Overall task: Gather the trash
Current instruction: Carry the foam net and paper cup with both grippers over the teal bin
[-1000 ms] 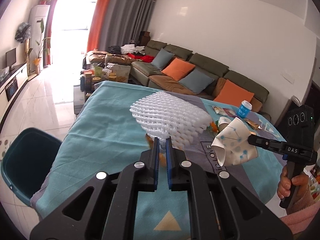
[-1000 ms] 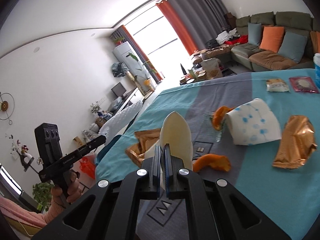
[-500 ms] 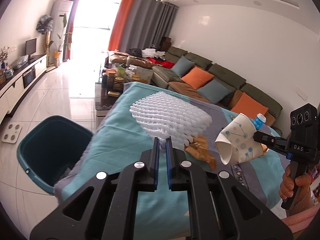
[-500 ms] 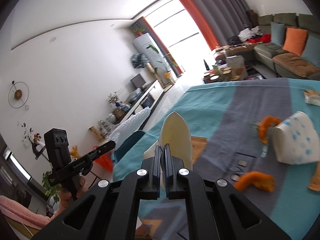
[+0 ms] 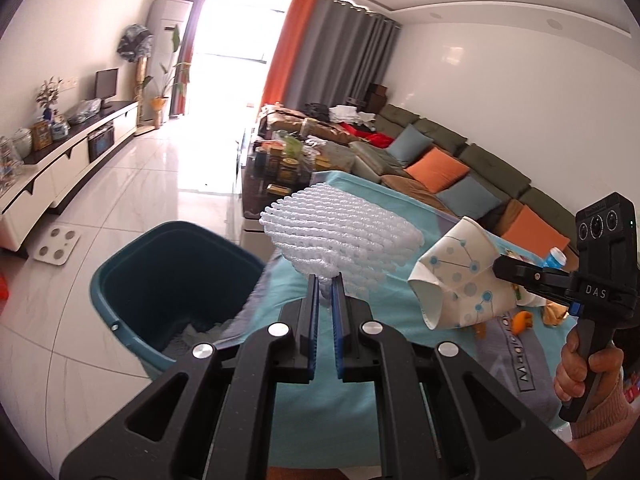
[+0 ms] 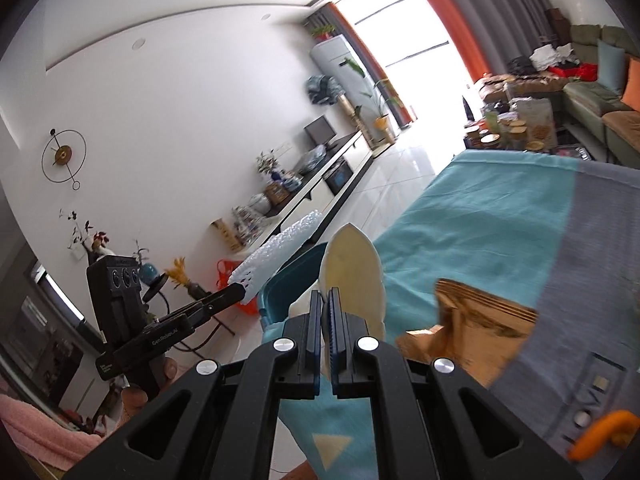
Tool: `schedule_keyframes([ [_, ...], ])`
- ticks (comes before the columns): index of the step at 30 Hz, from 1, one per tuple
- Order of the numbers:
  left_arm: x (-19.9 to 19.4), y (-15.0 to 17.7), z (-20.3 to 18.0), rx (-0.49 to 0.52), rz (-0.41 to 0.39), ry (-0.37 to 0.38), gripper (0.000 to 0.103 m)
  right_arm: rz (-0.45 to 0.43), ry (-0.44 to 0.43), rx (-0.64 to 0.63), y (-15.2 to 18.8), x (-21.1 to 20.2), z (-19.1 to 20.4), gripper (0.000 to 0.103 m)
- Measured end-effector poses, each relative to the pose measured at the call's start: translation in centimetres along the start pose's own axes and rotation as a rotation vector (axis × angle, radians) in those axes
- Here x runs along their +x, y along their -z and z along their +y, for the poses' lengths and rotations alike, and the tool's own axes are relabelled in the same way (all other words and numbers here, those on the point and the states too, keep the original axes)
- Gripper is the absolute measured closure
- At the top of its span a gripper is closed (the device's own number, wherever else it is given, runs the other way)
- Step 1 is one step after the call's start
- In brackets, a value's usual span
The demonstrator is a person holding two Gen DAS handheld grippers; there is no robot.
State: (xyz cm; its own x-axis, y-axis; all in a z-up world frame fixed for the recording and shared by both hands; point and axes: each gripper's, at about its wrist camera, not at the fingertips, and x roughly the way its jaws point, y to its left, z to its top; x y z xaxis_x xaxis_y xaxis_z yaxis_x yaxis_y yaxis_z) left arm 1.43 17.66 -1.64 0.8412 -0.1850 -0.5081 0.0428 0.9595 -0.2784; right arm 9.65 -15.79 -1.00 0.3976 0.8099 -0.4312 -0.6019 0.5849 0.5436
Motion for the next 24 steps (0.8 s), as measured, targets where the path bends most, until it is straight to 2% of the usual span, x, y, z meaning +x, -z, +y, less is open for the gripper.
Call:
schedule_keyframes([
  [24, -0.2, 0.7, 7.1, -0.091, 0.023, -0.148, 0.096, 0.112, -0.063, -0.042, -2.6, 9.5, 4.0, 0.100],
])
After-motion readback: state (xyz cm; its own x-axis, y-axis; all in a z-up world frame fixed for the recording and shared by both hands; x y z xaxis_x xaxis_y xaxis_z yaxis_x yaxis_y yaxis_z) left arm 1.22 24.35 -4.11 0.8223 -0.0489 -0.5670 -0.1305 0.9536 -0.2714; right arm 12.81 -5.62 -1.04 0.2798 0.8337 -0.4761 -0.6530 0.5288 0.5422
